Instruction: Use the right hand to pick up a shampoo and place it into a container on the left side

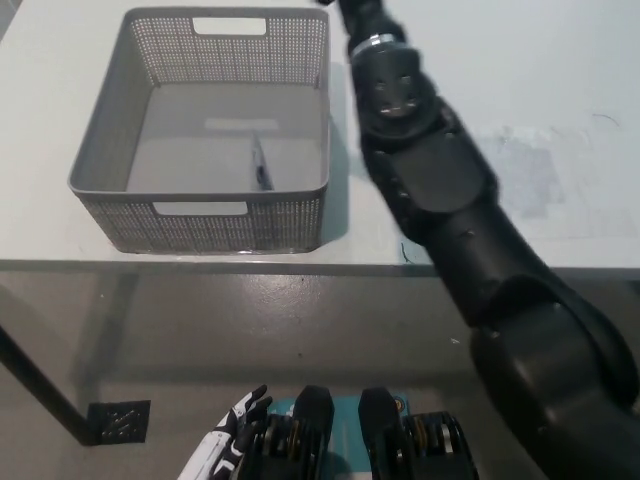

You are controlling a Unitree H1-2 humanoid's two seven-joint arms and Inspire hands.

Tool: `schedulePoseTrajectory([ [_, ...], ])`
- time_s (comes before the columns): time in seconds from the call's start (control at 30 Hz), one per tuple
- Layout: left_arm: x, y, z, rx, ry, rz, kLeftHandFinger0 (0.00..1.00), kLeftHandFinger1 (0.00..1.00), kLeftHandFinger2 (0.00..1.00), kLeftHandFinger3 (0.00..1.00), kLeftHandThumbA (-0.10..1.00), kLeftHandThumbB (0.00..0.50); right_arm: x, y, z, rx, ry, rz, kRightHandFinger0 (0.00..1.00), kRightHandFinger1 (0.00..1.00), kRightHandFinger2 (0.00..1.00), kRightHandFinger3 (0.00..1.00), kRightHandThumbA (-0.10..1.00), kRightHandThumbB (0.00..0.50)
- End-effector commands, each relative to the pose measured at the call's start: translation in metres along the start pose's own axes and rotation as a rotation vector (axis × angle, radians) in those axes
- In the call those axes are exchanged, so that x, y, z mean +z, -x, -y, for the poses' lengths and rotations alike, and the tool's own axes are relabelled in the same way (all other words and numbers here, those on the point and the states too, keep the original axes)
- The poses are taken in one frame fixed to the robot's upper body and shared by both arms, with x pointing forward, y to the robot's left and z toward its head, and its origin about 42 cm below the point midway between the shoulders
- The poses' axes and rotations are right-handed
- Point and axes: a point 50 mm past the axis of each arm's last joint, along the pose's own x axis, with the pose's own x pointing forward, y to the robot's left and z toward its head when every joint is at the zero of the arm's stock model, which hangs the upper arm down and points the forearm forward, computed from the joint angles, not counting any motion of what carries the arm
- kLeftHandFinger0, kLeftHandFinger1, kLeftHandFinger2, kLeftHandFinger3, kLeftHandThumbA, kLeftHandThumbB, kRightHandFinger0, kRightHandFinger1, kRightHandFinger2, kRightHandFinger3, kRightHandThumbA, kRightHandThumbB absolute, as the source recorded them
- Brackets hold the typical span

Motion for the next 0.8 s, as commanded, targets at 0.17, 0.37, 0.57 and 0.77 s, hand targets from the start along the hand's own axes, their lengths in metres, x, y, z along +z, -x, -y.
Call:
schedulePoseTrajectory([
  [0.17,0.004,0.0,-0.013,0.005,-0.02,0.017,1.0,1.0,1.0,1.0,0.99,0.342,0.096,0.055,0.115,-0.103,-0.044,0.369,1.0,1.0,1.0,1.0,1.0,0.402],
  [0.37,0.001,0.001,-0.017,0.02,-0.008,0.028,1.0,1.0,1.0,1.0,1.0,0.336,0.082,0.129,0.139,-0.1,-0.037,0.417,1.0,1.0,1.0,1.0,1.0,0.443],
  [0.57,0.0,0.002,-0.026,0.048,-0.008,0.029,1.0,1.0,1.0,1.0,1.0,0.317,0.041,0.222,0.141,-0.079,-0.088,0.379,1.0,1.0,1.0,1.0,1.0,0.373],
  [0.77,-0.004,0.003,-0.023,0.066,0.024,0.018,1.0,1.0,1.0,1.0,1.0,0.306,-0.008,0.285,0.129,-0.081,-0.121,0.232,1.0,1.0,1.0,1.0,1.0,0.363],
])
